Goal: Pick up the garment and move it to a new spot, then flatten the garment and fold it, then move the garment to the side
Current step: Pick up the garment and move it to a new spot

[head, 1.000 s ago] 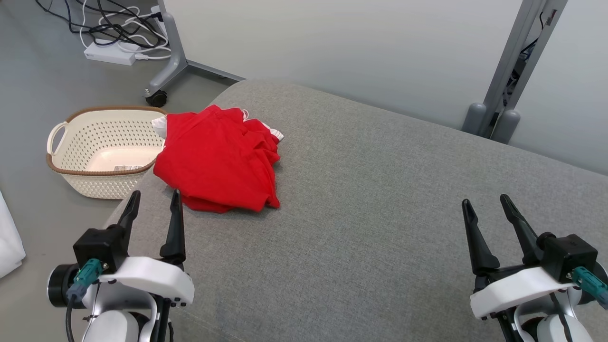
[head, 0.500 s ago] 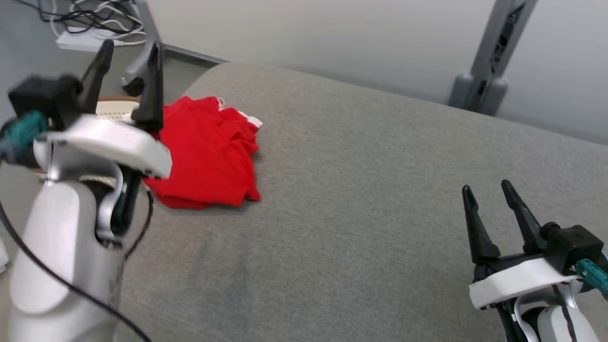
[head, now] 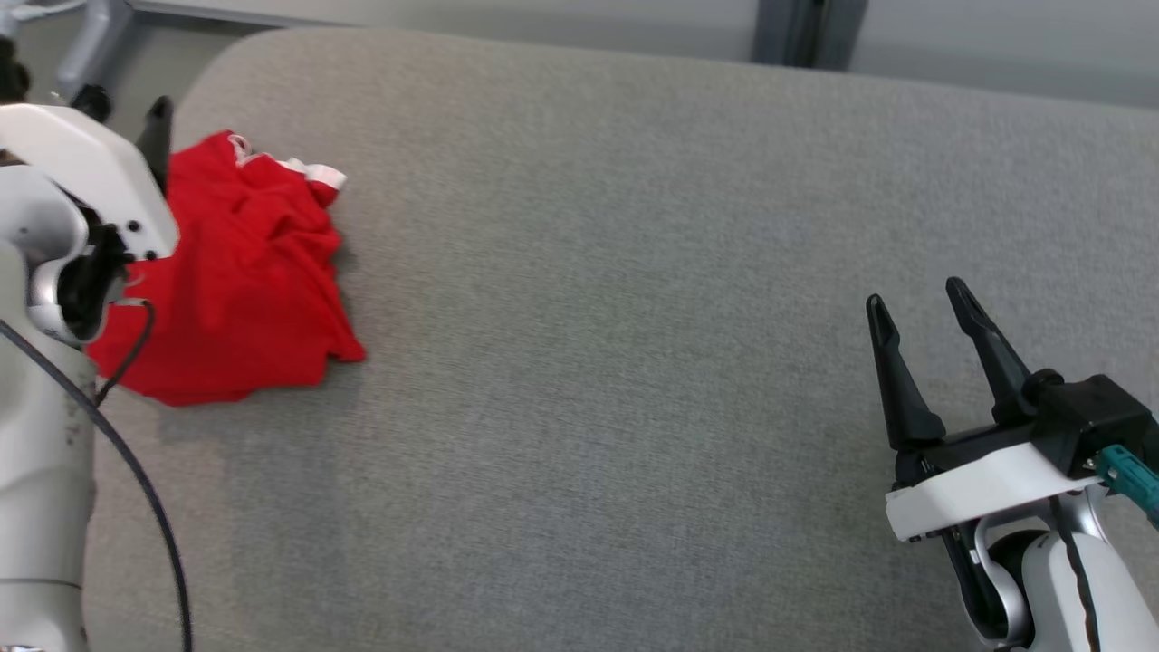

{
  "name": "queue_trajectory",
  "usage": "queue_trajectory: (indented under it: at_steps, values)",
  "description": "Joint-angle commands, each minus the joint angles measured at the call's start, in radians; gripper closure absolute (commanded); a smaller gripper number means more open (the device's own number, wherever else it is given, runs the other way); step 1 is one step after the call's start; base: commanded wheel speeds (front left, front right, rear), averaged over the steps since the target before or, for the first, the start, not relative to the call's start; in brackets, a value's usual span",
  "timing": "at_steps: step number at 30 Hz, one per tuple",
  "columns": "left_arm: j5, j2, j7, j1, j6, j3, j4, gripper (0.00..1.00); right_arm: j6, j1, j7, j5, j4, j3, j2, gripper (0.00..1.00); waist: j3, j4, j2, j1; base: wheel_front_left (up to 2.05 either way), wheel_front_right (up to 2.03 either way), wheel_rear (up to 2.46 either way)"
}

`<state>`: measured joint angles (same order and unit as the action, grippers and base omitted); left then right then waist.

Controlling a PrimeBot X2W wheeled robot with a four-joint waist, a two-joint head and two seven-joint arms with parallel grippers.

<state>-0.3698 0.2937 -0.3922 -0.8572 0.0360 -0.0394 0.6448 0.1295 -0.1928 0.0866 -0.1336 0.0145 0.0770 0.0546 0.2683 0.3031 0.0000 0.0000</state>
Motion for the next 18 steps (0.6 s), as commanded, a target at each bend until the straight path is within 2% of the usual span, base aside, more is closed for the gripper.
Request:
queue_trajectory:
  at_steps: [1,6,10,11,12,13,14,15,18]
  values:
    - [-0.012,0.02,-0.009,-0.034,0.006,0.013,0.054,0.0,0.002,-0.018,-0.002,0.003,-0.01,0.004,0.01,0.0,0.069,-0.057,0.0,0.0,0.0,0.0,0.0]
    - [-0.022,0.066,-0.025,-0.075,0.0,0.032,0.208,0.0,0.002,-0.043,-0.002,0.001,-0.015,0.018,0.019,0.0,0.119,-0.087,0.0,0.0,0.0,0.0,0.0]
    - [-0.038,0.08,-0.033,-0.092,-0.005,0.043,0.305,0.0,0.002,-0.056,-0.001,0.001,-0.014,0.028,0.026,0.0,0.142,-0.099,0.0,0.0,0.0,0.0,0.0]
    - [-0.038,0.085,-0.037,-0.097,-0.002,0.042,0.326,0.13,0.002,-0.06,-0.002,0.001,-0.013,0.031,0.027,0.0,0.145,-0.101,0.0,0.0,0.0,0.0,0.0]
    - [-0.041,0.089,-0.035,-0.104,0.001,0.043,0.341,0.35,0.002,-0.063,-0.002,0.0,-0.013,0.034,0.029,0.0,0.148,-0.103,0.0,0.0,0.0,0.0,0.0]
    - [-0.045,0.093,-0.03,-0.108,0.002,0.046,0.356,0.66,0.002,-0.066,-0.002,0.0,-0.012,0.036,0.03,0.0,0.15,-0.104,0.0,0.0,0.0,0.0,0.0]
    - [-0.045,0.093,-0.03,-0.108,0.002,0.046,0.356,0.66,0.002,-0.066,-0.002,0.0,-0.012,0.036,0.03,0.0,0.15,-0.104,0.0,0.0,0.0,0.0,0.0]
    - [-0.044,0.093,-0.026,-0.107,0.007,0.044,0.369,1.0,0.002,-0.068,-0.002,0.0,-0.011,0.038,0.033,0.0,0.15,-0.105,0.0,0.0,0.0,0.0,0.0]
    - [-0.034,0.101,0.035,-0.124,-0.002,0.041,0.386,1.0,0.002,-0.069,-0.003,0.002,-0.012,0.034,0.039,0.0,0.148,-0.102,0.0,0.0,0.0,0.0,0.0]
